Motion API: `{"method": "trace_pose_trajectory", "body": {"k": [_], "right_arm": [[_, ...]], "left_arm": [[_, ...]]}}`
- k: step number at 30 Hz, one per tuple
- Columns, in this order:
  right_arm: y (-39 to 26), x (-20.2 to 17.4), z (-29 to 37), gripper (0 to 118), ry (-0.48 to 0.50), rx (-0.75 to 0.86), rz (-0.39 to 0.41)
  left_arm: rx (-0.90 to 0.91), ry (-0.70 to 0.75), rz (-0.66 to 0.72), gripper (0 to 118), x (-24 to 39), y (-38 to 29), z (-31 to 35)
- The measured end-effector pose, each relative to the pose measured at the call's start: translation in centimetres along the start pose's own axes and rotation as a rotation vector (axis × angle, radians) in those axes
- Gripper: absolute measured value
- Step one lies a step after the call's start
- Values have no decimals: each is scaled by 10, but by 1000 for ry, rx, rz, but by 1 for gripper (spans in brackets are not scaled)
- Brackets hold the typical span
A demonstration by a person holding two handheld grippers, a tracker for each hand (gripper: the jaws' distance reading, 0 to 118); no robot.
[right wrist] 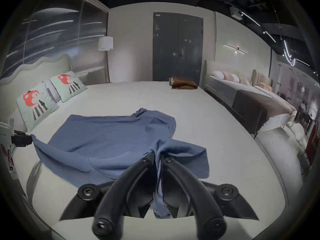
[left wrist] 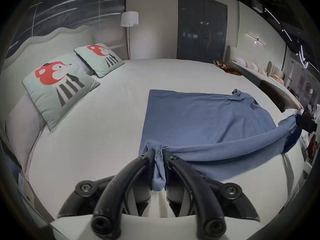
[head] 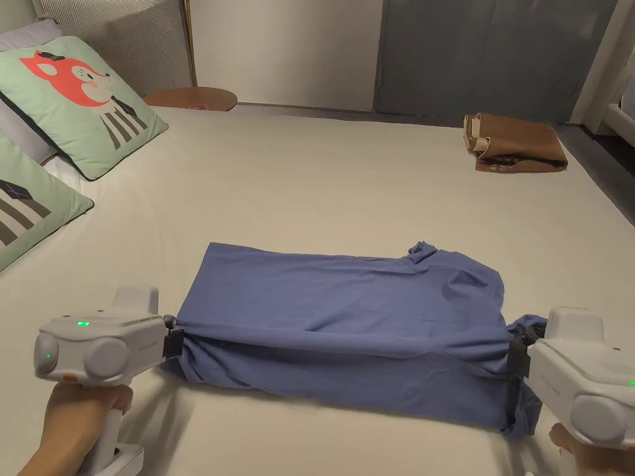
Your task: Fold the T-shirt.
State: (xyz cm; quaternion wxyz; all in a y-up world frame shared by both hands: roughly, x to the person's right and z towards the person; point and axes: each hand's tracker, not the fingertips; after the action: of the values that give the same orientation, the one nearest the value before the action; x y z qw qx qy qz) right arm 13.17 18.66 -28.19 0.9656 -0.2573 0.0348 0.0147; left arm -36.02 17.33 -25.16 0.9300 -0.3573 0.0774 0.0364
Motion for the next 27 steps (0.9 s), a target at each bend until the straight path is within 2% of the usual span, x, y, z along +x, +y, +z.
{"method": "trace_pose_trajectory", "body": {"k": [7,13,19,21,22,23,24,25,26,27], "right_arm": [[14,1,-87,6,-33,-127,30],[-2,6,-149,6,-34,-282,47],[-15,7,-154,6,-37,-334,34],[-13,6,-147,9,-33,-323,13],[-9,6,-140,16,-28,-305,-2],[-4,6,-133,32,-26,-285,-10],[3,3,-124,64,-26,-243,-8],[12,1,-111,86,-25,-204,0],[18,0,-99,104,-28,-173,-2],[25,-3,-82,112,-37,-115,-3]], "left_arm": [[-95,18,-14,5,11,30,-76],[-214,55,-31,5,22,22,-124],[-218,83,-94,5,34,15,-122],[-228,72,-88,12,33,21,-116],[-227,60,-61,23,33,25,-110],[-209,46,-19,42,33,29,-104],[-180,29,19,77,33,34,-95],[-143,3,66,99,30,39,-87],[-101,-20,80,110,32,42,-76],[-33,-54,98,107,35,48,-59]]}}
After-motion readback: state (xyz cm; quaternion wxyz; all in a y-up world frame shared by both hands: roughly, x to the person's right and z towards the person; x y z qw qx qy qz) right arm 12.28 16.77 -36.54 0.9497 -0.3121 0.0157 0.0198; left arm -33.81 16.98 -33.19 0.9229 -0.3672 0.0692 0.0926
